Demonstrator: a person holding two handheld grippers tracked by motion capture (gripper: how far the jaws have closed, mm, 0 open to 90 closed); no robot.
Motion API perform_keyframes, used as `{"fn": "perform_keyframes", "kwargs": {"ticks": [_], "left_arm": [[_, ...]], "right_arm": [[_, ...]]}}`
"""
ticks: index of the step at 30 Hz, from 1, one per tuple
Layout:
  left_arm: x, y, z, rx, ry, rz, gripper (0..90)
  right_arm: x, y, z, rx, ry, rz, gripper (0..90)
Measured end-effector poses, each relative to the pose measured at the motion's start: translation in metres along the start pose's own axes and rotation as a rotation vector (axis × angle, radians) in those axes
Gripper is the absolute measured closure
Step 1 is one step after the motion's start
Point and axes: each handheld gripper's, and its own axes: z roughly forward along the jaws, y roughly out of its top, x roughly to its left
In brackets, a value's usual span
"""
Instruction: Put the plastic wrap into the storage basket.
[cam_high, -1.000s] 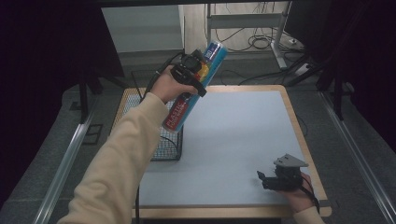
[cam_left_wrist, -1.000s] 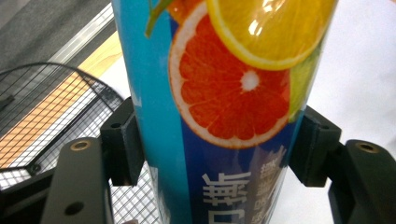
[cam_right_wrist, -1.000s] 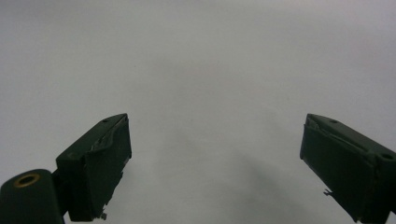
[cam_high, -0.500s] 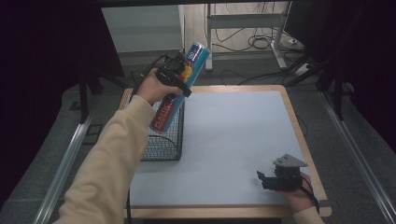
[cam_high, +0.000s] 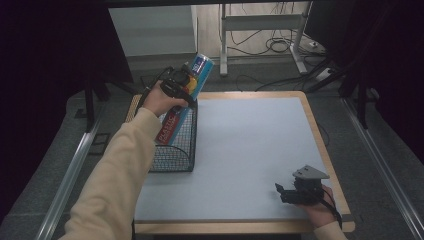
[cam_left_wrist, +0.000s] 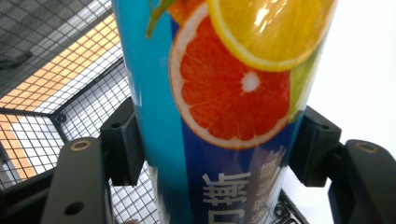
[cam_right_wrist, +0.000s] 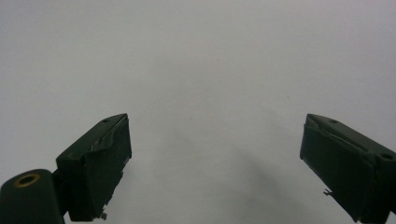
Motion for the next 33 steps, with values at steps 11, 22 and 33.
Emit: {"fn": "perform_keyframes", "kwargs": {"ticks": [11,22,33], "left_arm": [[0.010,-0.004,0.023,0.027,0.010,-0.016,32.0],[0.023,-0.005,0.049,0.062,0.034,-0.021,32.0],[0.034,-0.001,0.072,0.095,0.058,-0.048,31.9]], "right_arm": [[0.000,0.000,0.000,0.000,-0.003,0.001,9.0],[0.000,0.000,-0.001,0.002,-0.003,0.002,9.3],[-0.001,0.000,-0.001,-0.002,-0.008,0.005,9.3]]}}
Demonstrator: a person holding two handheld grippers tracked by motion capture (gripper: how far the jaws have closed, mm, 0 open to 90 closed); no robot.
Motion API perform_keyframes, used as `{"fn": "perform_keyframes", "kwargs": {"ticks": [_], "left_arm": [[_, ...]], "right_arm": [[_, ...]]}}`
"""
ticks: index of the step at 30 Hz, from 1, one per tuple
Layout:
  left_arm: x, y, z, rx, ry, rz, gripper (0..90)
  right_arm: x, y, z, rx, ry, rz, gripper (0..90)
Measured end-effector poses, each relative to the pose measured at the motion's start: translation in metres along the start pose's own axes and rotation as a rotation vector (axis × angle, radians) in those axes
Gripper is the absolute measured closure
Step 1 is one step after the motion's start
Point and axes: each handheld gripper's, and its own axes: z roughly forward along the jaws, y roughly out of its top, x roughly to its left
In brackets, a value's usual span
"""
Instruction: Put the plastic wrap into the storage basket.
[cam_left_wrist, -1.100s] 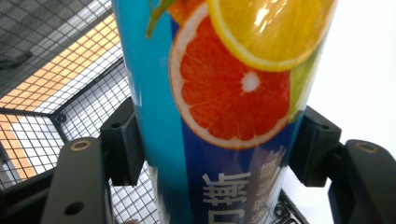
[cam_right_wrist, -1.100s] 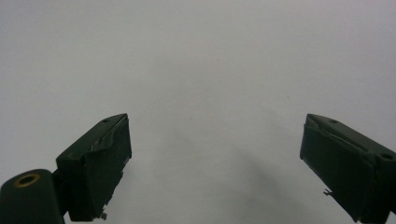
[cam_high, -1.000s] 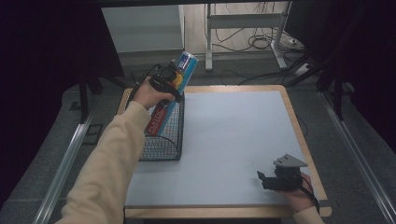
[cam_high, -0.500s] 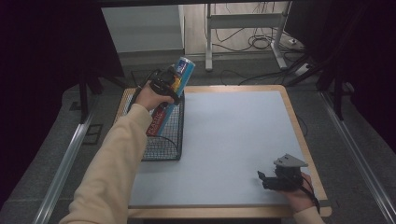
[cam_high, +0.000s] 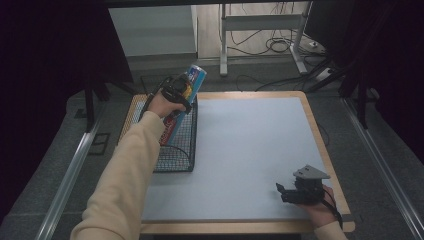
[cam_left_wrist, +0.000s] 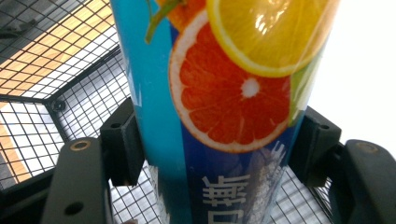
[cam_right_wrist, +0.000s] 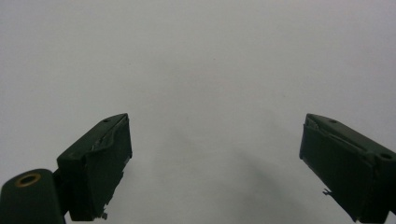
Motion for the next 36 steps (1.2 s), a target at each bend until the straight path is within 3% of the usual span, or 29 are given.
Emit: {"fn": "perform_keyframes", "kwargs": {"ticks": [8,22,28,32,35,36], "left_arm": [[0.002,0.006,0.015,0.030,0.024,0.002,31.9],[0.006,0.011,0.032,0.040,0.065,-0.056,31.8],[0.005,0.010,0.032,0.037,0.076,-0.041,31.5],[0.004,0.010,0.024,-0.013,0.080,-0.056,28.7],[0.000,0.008,0.015,-0.021,0.105,-0.057,21.6],[-0.001,0.007,0.011,-0.042,0.086,-0.066,20.2]], "right_arm": [[0.000,0.000,0.000,-0.002,-0.001,0.001,9.3],[0.001,0.000,0.000,0.002,0.000,-0.002,9.3],[0.001,0.000,0.000,0.003,0.001,-0.002,9.3],[0.002,0.000,-0.001,0.003,0.003,-0.004,9.3],[0.002,0.000,-0.001,0.004,0.003,-0.004,9.3],[0.002,0.000,0.000,0.004,0.003,-0.004,9.2]]}}
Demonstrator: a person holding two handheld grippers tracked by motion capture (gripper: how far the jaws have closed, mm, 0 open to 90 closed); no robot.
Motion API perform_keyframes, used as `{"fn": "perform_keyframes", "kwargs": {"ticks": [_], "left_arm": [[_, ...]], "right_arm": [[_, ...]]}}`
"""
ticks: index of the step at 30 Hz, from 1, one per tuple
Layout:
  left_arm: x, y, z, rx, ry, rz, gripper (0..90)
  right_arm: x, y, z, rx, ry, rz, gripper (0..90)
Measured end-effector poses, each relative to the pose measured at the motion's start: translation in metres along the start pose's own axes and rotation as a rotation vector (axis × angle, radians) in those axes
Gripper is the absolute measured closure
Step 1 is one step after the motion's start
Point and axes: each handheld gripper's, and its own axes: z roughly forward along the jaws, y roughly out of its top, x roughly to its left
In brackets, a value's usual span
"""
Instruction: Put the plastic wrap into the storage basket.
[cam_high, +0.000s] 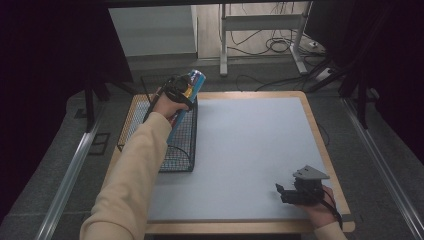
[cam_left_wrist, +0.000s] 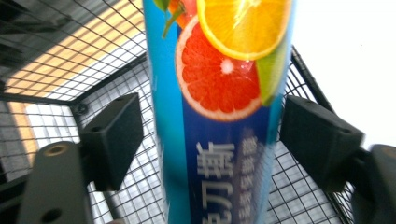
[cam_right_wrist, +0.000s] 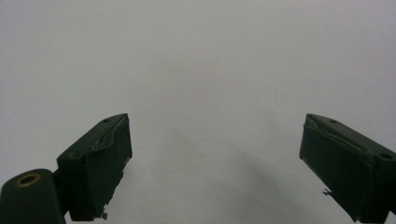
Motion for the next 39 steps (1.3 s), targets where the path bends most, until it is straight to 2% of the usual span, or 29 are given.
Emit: {"fn": "perform_keyframes", "kwargs": {"ticks": [1,3,5,8,15,17,21,25,28,30,33,35,39], "left_arm": [[-0.001,-0.001,-0.004,-0.017,-0.026,-0.011,18.7],[-0.004,-0.004,-0.011,-0.041,-0.048,-0.019,16.1],[-0.007,-0.007,-0.017,-0.060,-0.065,-0.014,14.8],[-0.011,-0.013,-0.024,-0.073,-0.124,0.008,14.6],[-0.017,-0.033,-0.045,-0.135,-0.180,0.019,14.2],[-0.020,-0.039,-0.053,-0.154,-0.210,0.027,14.8],[-0.029,-0.053,-0.070,-0.219,-0.237,0.055,14.9],[-0.047,-0.065,-0.084,-0.265,-0.257,0.097,15.4],[-0.065,-0.073,-0.093,-0.296,-0.273,0.137,16.6],[-0.079,-0.079,-0.097,-0.304,-0.300,0.162,16.6],[-0.101,-0.089,-0.100,-0.309,-0.330,0.212,16.6],[-0.112,-0.096,-0.099,-0.305,-0.379,0.239,16.5],[-0.130,-0.110,-0.094,-0.313,-0.425,0.249,16.9]], "right_arm": [[0.000,0.000,0.000,0.002,0.002,0.000,9.3],[0.000,0.000,0.000,0.004,0.002,-0.001,9.3],[0.000,0.000,0.000,0.004,0.000,-0.002,9.3],[0.000,0.000,-0.001,0.002,-0.001,-0.002,9.3],[0.001,0.000,-0.001,0.001,-0.003,-0.003,9.3],[0.002,0.000,-0.001,0.001,-0.004,-0.003,9.3],[0.002,0.001,-0.001,-0.001,-0.006,-0.004,9.3],[0.003,0.001,-0.002,-0.001,-0.006,-0.004,9.3],[0.004,0.001,-0.002,-0.002,-0.007,-0.007,9.3],[0.004,0.001,-0.001,0.000,-0.009,-0.006,9.3],[0.005,0.001,-0.002,0.000,-0.011,-0.005,9.3],[0.005,0.001,-0.002,-0.002,-0.010,-0.007,9.3],[0.006,0.001,-0.002,-0.002,-0.009,-0.010,9.3]]}}
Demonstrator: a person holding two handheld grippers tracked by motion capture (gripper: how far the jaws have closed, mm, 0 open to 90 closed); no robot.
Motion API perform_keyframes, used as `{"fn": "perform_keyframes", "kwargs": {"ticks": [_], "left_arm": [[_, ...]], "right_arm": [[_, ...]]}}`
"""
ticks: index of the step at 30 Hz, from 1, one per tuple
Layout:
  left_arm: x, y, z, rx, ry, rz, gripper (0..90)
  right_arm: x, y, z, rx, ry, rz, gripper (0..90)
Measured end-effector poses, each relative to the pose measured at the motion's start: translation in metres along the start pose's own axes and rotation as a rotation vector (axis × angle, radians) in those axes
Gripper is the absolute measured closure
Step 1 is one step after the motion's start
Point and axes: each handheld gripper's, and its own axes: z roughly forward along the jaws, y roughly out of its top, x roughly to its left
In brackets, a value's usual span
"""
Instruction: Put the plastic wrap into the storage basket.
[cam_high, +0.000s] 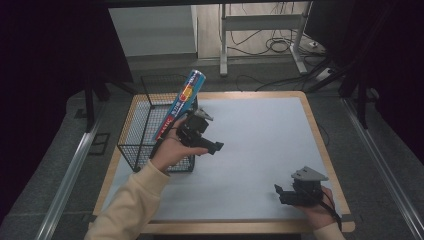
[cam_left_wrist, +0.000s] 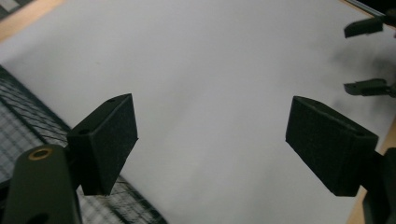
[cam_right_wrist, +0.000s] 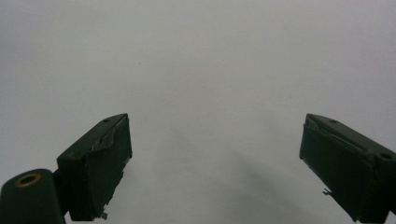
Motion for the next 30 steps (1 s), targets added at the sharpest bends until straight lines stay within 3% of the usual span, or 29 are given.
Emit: {"fn": "perform_keyframes", "kwargs": {"ticks": [4,6,16,20,30], "left_arm": [[-0.016,-0.015,0.009,-0.033,-0.030,0.007,19.8],[-0.024,-0.023,0.014,-0.024,-0.069,0.017,20.4],[-0.055,-0.073,0.040,-0.007,-0.115,0.036,18.3],[-0.058,-0.079,0.052,0.030,-0.115,0.043,17.1],[-0.054,-0.083,0.054,0.025,-0.103,0.034,16.9]], "right_arm": [[-0.001,0.000,0.000,-0.003,0.002,0.004,9.3],[-0.001,0.000,0.000,-0.005,0.002,0.003,9.3],[-0.001,0.000,-0.001,-0.034,0.011,-0.003,9.3],[-0.002,0.000,-0.002,-0.038,0.020,0.002,9.3],[-0.005,0.000,-0.001,-0.053,0.028,0.010,9.3]]}}
